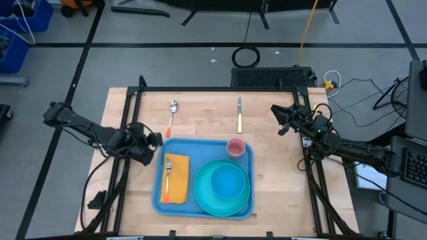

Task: Set up tray
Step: Put the orange spoon on the yellow napkin to the right of the orange fork

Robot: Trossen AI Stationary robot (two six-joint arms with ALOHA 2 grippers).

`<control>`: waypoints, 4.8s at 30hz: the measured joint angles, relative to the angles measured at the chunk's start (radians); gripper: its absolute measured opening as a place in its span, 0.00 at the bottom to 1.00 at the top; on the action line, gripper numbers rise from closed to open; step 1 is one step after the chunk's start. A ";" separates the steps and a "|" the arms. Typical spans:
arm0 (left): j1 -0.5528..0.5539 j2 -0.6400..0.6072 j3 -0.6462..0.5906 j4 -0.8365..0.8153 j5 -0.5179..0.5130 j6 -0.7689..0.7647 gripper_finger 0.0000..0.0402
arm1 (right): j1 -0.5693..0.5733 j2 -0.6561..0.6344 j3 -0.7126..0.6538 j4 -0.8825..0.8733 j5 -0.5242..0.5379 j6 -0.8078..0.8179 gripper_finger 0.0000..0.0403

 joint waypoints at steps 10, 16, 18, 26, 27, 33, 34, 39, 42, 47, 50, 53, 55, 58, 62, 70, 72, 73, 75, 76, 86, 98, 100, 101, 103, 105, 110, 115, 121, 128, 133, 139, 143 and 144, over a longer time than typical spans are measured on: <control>0.458 -0.002 0.000 0.246 0.198 0.664 0.46 | 0.000 0.000 0.000 0.000 0.001 -0.022 0.16; 0.773 0.053 0.000 0.372 0.373 1.014 0.46 | 0.000 0.000 0.000 0.000 0.001 -0.009 0.16; 0.845 0.094 0.000 0.398 0.422 1.089 0.46 | 0.000 0.000 0.000 0.000 0.001 -0.004 0.16; 0.921 0.308 0.000 0.548 0.468 1.195 0.46 | 0.000 0.000 0.000 0.000 0.001 -0.005 0.16; 0.920 0.335 0.000 0.581 0.482 1.202 0.46 | 0.000 0.000 0.000 0.000 0.001 -0.006 0.16; 0.917 0.478 0.000 0.625 0.487 1.207 0.46 | 0.000 0.000 0.000 0.000 0.001 -0.006 0.16; 0.917 0.493 0.000 0.625 0.483 1.209 0.46 | 0.000 0.000 0.000 0.000 0.001 -0.006 0.16; 0.917 0.534 0.000 0.647 0.455 1.209 0.46 | 0.000 0.000 0.000 0.000 0.001 -0.006 0.16; 0.918 0.542 0.000 0.674 0.449 1.209 0.46 | 0.000 0.000 0.000 0.000 0.001 -0.006 0.16; 0.920 0.559 0.000 0.706 0.447 1.209 0.46 | 0.000 0.000 0.000 0.000 0.001 -0.006 0.16; 0.931 0.581 0.000 0.703 0.447 1.209 0.46 | 0.000 0.000 0.000 0.000 0.001 -0.004 0.16; 0.936 0.603 0.002 0.706 0.446 1.209 0.46 | 0.000 0.000 0.000 0.000 0.001 -0.004 0.16; 0.936 0.607 0.004 0.706 0.444 1.210 0.46 | 0.000 0.000 0.000 0.000 0.000 -0.003 0.16; 0.936 0.607 0.004 0.707 0.444 1.212 0.46 | 0.000 0.000 0.000 0.000 0.000 -0.003 0.16; 0.937 0.608 0.004 0.698 0.445 1.217 0.42 | 0.000 0.000 0.000 0.000 0.001 -0.003 0.16; 0.937 0.609 0.002 0.691 0.421 1.232 0.04 | 0.000 0.000 0.000 0.000 0.001 -0.003 0.16; 0.940 0.609 0.002 0.696 0.417 1.234 0.04 | 0.000 0.000 0.000 0.000 0.000 -0.003 0.16; 0.940 0.609 0.002 0.700 0.417 1.236 0.04 | 0.000 0.000 0.000 0.000 0.000 -0.003 0.16; 0.939 0.608 0.001 0.713 0.405 1.235 0.02 | 0.000 0.000 0.000 0.000 0.000 -0.003 0.16; 0.938 0.603 0.000 0.719 0.402 1.235 0.02 | 0.000 0.000 0.000 0.000 0.000 -0.003 0.16; 0.865 0.438 -0.003 0.783 0.472 1.253 0.02 | 0.000 0.000 0.000 0.000 -0.005 -0.003 0.16; 0.373 0.203 -0.001 0.713 0.448 0.872 0.02 | 0.000 0.000 0.000 0.001 -0.024 -0.006 0.16; 0.260 0.203 -0.001 0.730 0.388 0.753 0.02 | 0.000 0.000 0.000 0.003 -0.024 -0.004 0.16; 0.204 0.209 -0.001 0.738 0.350 0.690 0.02 | 0.000 0.000 0.000 0.006 -0.024 -0.004 0.16; 0.087 0.233 -0.001 0.755 0.276 0.539 0.02 | 0.000 0.000 0.000 0.009 -0.025 0.006 0.16; -0.028 0.261 -0.001 0.757 0.187 0.371 0.02 | 0.000 0.000 0.000 0.008 -0.025 0.025 0.16; -0.239 0.370 0.000 0.752 0.027 -0.019 0.02 | 0.000 0.000 0.000 0.019 -0.025 0.033 0.16; -0.295 0.490 0.001 0.820 0.036 -0.152 0.02 | 0.000 0.000 0.000 0.027 -0.026 0.028 0.16; -0.303 0.555 0.079 0.733 0.126 -0.177 0.02 | 0.000 0.000 0.000 0.026 -0.026 0.035 0.16; -0.360 0.636 0.188 0.543 0.159 -0.330 0.02 | 0.000 0.000 0.000 0.025 -0.026 0.020 0.16; -0.372 0.693 0.197 0.536 0.161 -0.358 0.02 | 0.000 0.000 0.000 0.023 -0.026 0.010 0.16; -0.369 0.717 0.197 0.488 0.187 -0.352 0.02 | 0.000 0.000 0.000 0.023 -0.026 0.015 0.16; -0.369 0.717 0.197 0.446 0.189 -0.353 0.02 | 0.000 0.000 0.000 0.023 -0.026 0.015 0.16; -0.369 0.717 0.197 0.443 0.194 -0.353 0.02 | 0.000 0.000 0.000 0.023 -0.026 0.015 0.16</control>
